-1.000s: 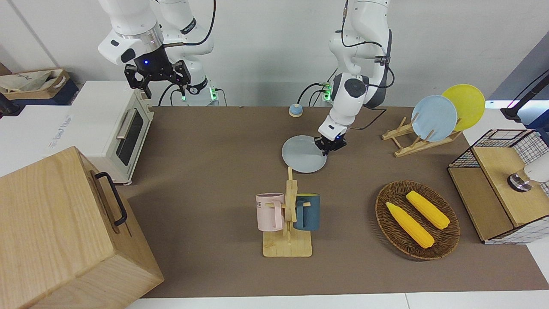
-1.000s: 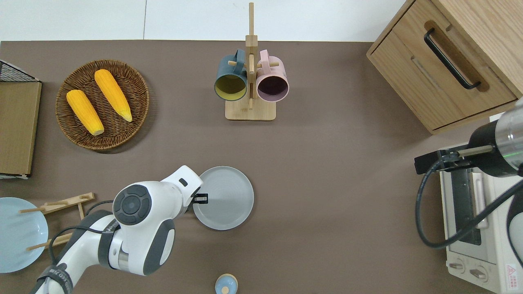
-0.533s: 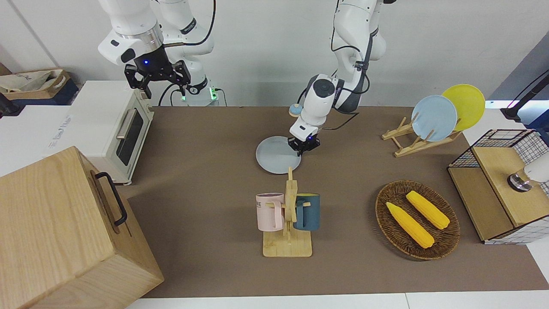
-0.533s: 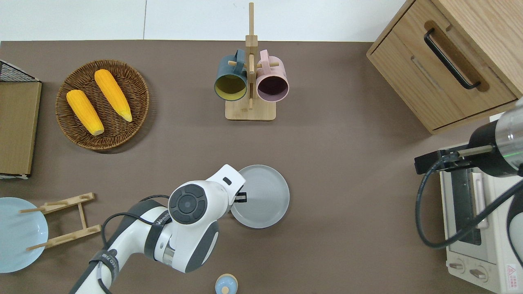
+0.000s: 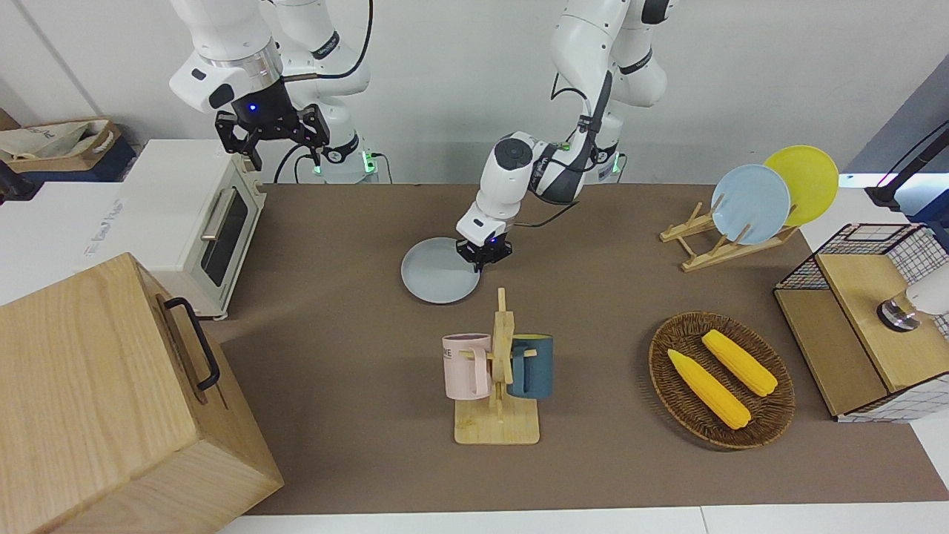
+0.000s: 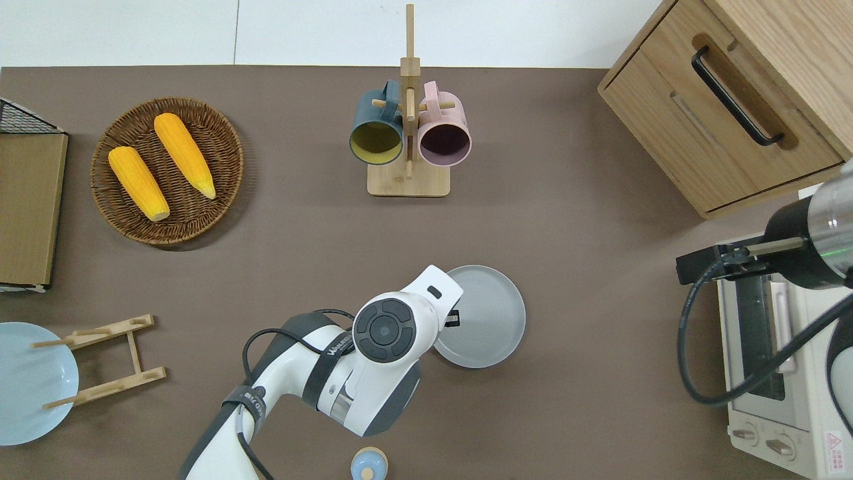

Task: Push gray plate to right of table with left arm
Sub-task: 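Push the gray plate with the left gripper toward the toaster oven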

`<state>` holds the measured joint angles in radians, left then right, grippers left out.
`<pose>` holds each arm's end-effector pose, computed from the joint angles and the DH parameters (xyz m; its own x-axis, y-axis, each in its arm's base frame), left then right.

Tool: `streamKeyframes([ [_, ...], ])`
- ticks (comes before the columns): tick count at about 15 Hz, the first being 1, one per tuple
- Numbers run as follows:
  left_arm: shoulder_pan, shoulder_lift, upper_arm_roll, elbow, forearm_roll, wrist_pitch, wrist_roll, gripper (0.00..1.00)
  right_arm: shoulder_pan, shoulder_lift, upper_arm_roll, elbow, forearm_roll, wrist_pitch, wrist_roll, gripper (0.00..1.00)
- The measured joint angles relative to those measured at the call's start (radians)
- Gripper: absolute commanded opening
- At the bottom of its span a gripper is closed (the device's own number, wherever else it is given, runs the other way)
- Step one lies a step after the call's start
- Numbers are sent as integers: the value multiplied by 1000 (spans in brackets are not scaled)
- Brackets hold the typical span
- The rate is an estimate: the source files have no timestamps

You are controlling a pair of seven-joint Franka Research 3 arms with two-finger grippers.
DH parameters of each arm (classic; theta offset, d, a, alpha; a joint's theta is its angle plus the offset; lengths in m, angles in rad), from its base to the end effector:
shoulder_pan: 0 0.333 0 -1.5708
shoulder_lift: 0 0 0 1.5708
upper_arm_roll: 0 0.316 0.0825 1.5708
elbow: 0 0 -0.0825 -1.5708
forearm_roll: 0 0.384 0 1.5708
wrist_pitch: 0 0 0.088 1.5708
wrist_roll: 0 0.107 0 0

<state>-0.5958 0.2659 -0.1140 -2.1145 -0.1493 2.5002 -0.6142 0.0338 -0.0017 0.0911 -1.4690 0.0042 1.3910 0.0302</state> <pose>0.4471 -0.3810 0.3003 0.9996 0.0258 0.0148 0.0229 -0.9848 0.1723 0.5307 0.0672 0.6575 0.9926 0.0949 -0.0763 0.0951 -0.9955 -0.0017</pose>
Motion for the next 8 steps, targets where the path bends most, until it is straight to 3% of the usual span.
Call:
streamKeyframes([
  [8,-107,118,-2,163,0,0,-114,0,0,0,0,0,0,0,0,983],
])
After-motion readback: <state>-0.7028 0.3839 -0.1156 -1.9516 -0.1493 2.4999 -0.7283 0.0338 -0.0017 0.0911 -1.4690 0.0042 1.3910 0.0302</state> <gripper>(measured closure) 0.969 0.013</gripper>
